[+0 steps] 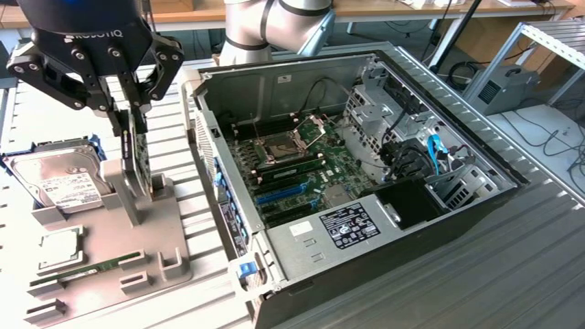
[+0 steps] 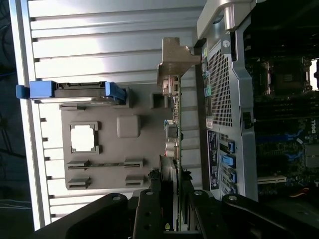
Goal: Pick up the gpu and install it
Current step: 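Pick up the gpu and move the gpu toward the slot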
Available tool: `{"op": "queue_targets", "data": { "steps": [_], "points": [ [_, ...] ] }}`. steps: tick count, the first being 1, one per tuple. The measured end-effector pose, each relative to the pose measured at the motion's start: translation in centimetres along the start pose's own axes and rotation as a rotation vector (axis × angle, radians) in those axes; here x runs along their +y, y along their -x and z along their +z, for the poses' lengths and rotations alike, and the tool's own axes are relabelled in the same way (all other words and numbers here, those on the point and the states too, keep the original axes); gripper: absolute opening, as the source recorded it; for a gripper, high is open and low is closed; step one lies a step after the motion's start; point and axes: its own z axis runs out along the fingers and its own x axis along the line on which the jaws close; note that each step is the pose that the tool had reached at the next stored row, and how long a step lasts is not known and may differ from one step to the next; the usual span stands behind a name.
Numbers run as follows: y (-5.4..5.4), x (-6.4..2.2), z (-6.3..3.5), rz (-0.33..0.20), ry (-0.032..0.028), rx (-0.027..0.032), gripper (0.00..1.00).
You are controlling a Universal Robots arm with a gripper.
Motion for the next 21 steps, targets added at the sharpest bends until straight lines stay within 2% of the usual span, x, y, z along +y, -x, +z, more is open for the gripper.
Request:
{"op": "queue_targets", "data": {
  "steps": [21],
  "points": [
    [0.0,0.04,-1.57,0.000,0.0000,0.0000,0.26]
  ]
}}
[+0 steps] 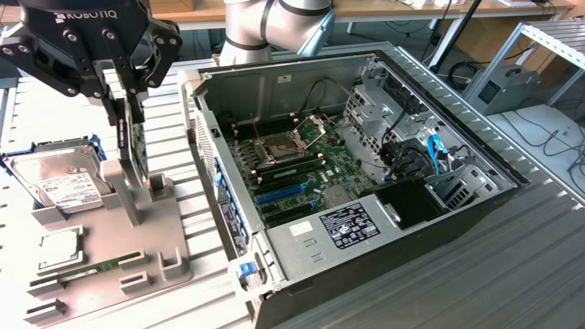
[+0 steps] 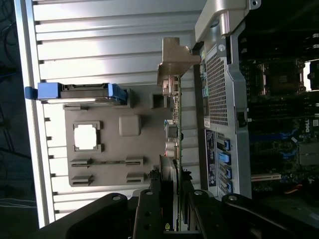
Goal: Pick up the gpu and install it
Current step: 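Pick up the gpu and move the gpu toward the slot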
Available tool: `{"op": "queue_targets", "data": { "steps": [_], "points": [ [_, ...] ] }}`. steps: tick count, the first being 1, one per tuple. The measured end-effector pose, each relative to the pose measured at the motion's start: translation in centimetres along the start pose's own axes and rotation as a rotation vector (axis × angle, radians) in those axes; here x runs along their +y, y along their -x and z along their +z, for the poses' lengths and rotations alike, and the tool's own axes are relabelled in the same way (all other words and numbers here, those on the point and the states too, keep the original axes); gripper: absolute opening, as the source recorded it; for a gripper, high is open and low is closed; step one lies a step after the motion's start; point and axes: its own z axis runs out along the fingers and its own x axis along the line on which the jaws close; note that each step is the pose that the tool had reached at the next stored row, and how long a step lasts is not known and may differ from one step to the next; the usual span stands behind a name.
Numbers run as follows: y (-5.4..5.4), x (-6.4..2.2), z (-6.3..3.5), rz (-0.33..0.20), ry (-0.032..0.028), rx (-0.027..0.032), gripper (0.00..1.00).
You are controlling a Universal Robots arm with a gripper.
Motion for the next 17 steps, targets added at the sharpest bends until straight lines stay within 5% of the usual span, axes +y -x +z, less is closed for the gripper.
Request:
{"op": "queue_targets", "data": {
  "steps": [17],
  "points": [
    [0.0,0.03,-1.13,0.000,-0.0001,0.0000,0.26]
  ]
}}
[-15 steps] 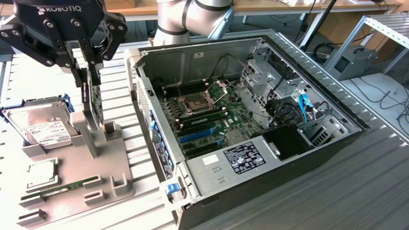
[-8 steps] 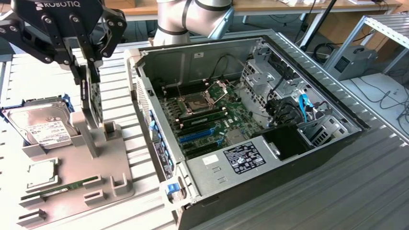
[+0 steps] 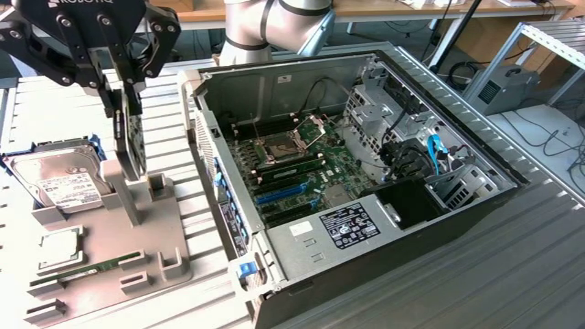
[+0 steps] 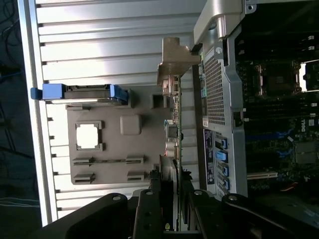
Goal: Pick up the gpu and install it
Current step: 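Pick up the gpu and move the gpu toward the slot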
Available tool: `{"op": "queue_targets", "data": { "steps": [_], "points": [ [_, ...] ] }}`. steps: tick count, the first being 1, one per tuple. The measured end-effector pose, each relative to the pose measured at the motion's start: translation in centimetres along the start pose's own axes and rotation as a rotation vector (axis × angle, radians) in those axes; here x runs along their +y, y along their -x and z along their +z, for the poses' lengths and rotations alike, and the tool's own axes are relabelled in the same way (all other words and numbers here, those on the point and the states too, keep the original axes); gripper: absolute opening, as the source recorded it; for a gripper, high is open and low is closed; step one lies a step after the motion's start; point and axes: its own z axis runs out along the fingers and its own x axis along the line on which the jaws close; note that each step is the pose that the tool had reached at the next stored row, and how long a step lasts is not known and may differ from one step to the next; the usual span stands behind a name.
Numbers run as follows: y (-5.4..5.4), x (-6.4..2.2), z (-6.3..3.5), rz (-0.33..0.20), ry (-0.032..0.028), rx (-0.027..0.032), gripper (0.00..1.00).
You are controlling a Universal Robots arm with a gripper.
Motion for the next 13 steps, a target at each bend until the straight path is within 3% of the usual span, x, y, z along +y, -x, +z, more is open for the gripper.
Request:
{"op": "queue_targets", "data": {
  "steps": [13],
  "points": [
    [0.08,0.03,-0.70,0.000,-0.0002,0.0015,0.26]
  ]
}}
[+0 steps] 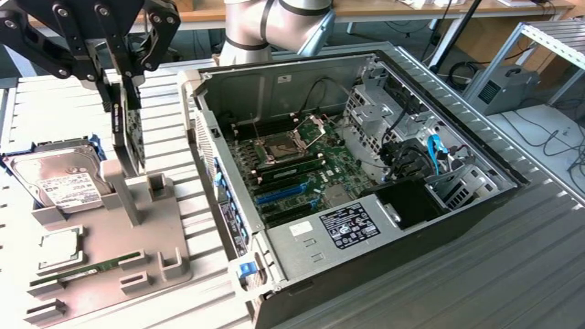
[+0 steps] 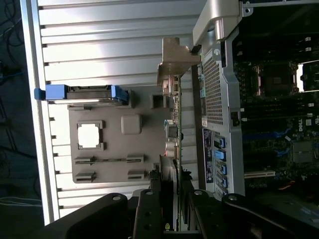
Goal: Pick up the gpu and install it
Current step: 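Pick up the gpu and move the gpu toward the slot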
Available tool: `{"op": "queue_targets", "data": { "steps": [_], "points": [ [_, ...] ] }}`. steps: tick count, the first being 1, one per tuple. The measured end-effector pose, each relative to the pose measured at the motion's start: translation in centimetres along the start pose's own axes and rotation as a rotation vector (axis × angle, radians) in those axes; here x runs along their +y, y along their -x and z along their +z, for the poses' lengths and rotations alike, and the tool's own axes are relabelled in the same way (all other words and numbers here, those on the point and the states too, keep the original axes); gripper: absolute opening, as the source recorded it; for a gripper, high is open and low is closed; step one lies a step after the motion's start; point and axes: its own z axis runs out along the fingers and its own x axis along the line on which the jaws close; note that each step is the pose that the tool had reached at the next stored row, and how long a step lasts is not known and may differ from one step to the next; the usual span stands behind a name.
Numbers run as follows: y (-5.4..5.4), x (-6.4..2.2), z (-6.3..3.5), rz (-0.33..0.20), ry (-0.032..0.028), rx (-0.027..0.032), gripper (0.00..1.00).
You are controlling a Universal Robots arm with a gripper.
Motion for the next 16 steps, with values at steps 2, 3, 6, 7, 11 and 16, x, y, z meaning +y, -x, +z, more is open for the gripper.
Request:
{"op": "queue_targets", "data": {
  "steps": [2,3,6,7,11,16],
  "points": [
    [0.0,0.00,0.00,0.000,0.0001,0.0000,0.26],
    [0.0,0.00,0.01,0.000,0.0001,-0.0001,0.26],
    [0.2,0.01,0.04,0.000,0.0001,0.0000,0.26],
    [0.3,0.02,0.07,0.000,0.0001,-0.0001,0.26],
    [0.6,0.04,0.15,0.000,0.0001,-0.0001,0.26],
    [1.0,0.07,0.23,0.000,0.0000,-0.0001,0.26]
  ]
}}
